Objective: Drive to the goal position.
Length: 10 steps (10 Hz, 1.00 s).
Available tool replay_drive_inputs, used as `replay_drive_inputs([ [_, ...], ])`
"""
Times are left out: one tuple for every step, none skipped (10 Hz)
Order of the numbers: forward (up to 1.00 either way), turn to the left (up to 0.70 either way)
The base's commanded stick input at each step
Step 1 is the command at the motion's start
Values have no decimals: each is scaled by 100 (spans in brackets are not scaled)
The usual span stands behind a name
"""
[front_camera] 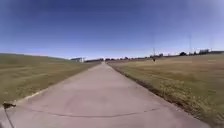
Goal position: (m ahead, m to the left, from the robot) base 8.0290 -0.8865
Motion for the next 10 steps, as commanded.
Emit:
replay_drive_inputs([
  [100, 0],
  [100, 0],
  [100, 0],
  [100, 0],
  [100, 0],
  [100, 0],
  [100, 0],
  [100, 0],
  [100, 0],
  [100, 0],
])
